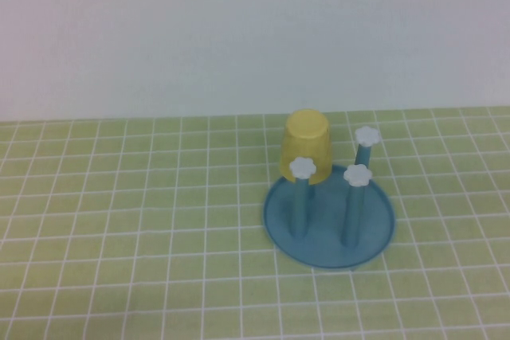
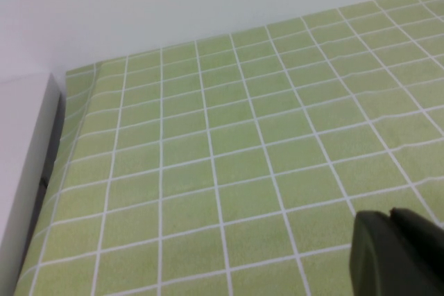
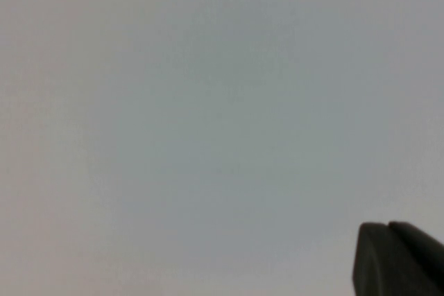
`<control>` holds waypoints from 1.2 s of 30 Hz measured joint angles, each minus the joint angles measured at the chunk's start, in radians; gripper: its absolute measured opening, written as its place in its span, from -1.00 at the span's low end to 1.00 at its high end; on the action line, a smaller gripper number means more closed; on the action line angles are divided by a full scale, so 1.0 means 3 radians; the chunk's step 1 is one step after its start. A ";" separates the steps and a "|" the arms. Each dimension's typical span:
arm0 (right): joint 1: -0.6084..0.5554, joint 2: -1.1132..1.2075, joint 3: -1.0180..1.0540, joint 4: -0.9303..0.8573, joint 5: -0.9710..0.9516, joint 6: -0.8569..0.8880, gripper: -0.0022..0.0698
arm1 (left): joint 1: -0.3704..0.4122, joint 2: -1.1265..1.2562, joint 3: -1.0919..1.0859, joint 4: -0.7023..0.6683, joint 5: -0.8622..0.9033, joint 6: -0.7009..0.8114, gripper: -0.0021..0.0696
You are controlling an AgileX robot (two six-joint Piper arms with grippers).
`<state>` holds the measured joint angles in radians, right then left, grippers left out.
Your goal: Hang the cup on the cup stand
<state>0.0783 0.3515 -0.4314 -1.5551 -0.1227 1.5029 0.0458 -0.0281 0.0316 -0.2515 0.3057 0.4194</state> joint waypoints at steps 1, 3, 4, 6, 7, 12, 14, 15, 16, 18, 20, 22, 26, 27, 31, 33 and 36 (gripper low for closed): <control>0.0000 0.0005 0.0035 0.0521 0.0031 -0.0558 -0.94 | 0.0000 0.0000 0.0000 0.0000 0.0000 0.0000 -0.94; 0.0000 -0.0021 0.0089 0.1673 0.0240 -0.1700 -0.94 | 0.0000 0.0000 0.0000 0.0000 0.0000 0.0000 -0.94; 0.0000 -0.0063 0.0106 0.2349 0.0468 -0.2346 -0.94 | 0.0000 0.0000 0.0000 0.0000 0.0000 0.0000 -0.94; 0.0000 -0.0156 0.0107 0.3466 0.0991 -0.3384 -0.94 | 0.0000 0.0000 0.0000 0.0000 0.0000 0.0000 -0.94; 0.0000 -0.0209 0.0113 0.3856 0.1280 -0.3839 -0.94 | 0.0000 0.0000 0.0000 0.0000 0.0000 0.0000 -0.94; 0.0000 -0.0499 0.0170 0.4545 0.2375 -0.4688 -0.94 | 0.0000 0.0000 0.0000 0.0000 0.0000 0.0000 -0.94; 0.0000 -0.0645 0.0271 0.4616 0.2393 -0.4794 -0.94 | 0.0000 0.0000 0.0000 0.0000 0.0000 0.0000 -0.94; 0.0000 -0.0717 0.0340 0.4649 0.2319 -0.4826 -0.94 | 0.0000 0.0000 0.0000 0.0000 0.0000 0.0000 -0.94; 0.0000 -0.0772 0.0402 0.4672 0.2238 -0.4849 -0.94 | 0.0000 0.0000 0.0000 0.0000 0.0000 0.0000 -0.94; 0.0000 -0.0912 0.0566 0.4713 0.2048 -0.4863 -0.94 | 0.0000 0.0000 0.0000 0.0000 0.0000 0.0000 -0.94; -0.0031 -0.1053 0.0723 0.4779 0.1924 -0.4870 -0.94 | 0.0000 0.0000 0.0000 0.0000 0.0000 0.0000 -0.94; -0.0084 -0.1161 0.0896 0.4834 0.1815 -0.4855 -0.94 | 0.0000 0.0000 0.0000 0.0000 0.0000 0.0000 -0.94; -0.0218 -0.1208 0.1182 0.4857 0.1644 -0.4726 -0.94 | 0.0000 0.0005 0.0000 0.0000 0.0000 0.0000 -0.94; -0.0234 -0.1208 0.1244 0.4837 0.1631 -0.4656 -0.94 | 0.0000 0.0005 0.0000 0.0000 0.0000 0.0000 -0.94; -0.0235 -0.1208 0.1410 0.4788 0.1590 -0.4578 -0.94 | 0.0000 0.0005 0.0000 0.0000 0.0000 0.0000 -0.94; -0.0235 -0.1208 0.1462 0.4768 0.1590 -0.4571 -0.94 | 0.0000 0.0005 0.0000 0.0000 0.0000 0.0000 -0.94; -0.0235 -0.1208 0.1506 0.4768 0.1590 -0.4564 -0.94 | 0.0000 0.0005 0.0000 0.0000 0.0000 0.0000 -0.94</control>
<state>0.0078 -0.0109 0.0205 -0.1248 0.3545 0.1338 0.0458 -0.0267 0.0316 -0.2515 0.3057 0.4194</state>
